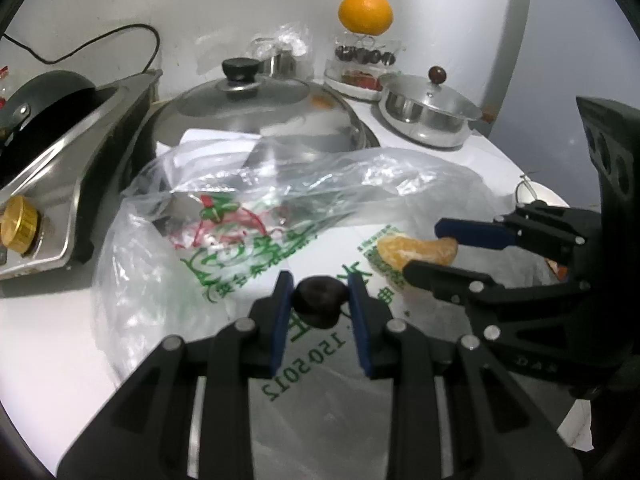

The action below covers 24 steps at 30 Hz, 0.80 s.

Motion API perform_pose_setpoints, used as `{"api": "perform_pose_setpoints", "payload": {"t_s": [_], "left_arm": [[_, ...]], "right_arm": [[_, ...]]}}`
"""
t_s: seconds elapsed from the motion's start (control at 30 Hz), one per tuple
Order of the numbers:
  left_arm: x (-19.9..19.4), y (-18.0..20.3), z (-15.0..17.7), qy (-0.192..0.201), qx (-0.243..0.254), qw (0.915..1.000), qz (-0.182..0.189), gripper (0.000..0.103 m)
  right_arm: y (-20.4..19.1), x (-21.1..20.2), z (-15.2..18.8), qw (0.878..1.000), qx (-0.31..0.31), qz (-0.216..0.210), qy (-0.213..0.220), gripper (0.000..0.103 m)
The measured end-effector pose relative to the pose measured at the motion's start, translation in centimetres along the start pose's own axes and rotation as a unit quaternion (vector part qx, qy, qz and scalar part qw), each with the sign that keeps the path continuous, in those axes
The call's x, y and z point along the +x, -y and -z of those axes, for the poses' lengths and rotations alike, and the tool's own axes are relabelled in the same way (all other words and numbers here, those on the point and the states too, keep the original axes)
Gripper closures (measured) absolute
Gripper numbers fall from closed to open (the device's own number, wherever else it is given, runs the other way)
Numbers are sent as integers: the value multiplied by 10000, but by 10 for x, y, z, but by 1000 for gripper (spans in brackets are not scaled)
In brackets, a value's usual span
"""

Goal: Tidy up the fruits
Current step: 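Lift the cherry and tangerine segment and carry both over the white plate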

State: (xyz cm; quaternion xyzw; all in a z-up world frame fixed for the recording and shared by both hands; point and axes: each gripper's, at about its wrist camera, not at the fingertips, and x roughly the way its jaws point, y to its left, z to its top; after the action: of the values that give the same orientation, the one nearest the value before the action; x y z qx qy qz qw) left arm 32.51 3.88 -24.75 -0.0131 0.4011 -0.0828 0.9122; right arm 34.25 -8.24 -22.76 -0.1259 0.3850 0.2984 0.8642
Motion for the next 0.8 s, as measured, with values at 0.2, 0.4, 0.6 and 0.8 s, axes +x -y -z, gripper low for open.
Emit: {"api": "perform_pose_setpoints", "payload": {"t_s": [0.2, 0.4, 0.6, 0.8], "left_arm": [[-14, 3, 3, 101, 0, 9999, -5, 74], [-28, 9, 4, 195, 31, 9998, 1, 74], [-41, 17, 6, 280, 70, 9996, 4, 74], [-54, 28, 9, 348, 129, 9993, 20, 74]], "right_arm": [[-6, -16, 0, 9999, -49, 28, 116, 58], [-11, -32, 2, 9997, -75, 80, 223, 58], [-12, -48, 7, 9994, -78, 130, 316, 58], [-12, -64, 13, 9990, -62, 185, 409, 58]]}}
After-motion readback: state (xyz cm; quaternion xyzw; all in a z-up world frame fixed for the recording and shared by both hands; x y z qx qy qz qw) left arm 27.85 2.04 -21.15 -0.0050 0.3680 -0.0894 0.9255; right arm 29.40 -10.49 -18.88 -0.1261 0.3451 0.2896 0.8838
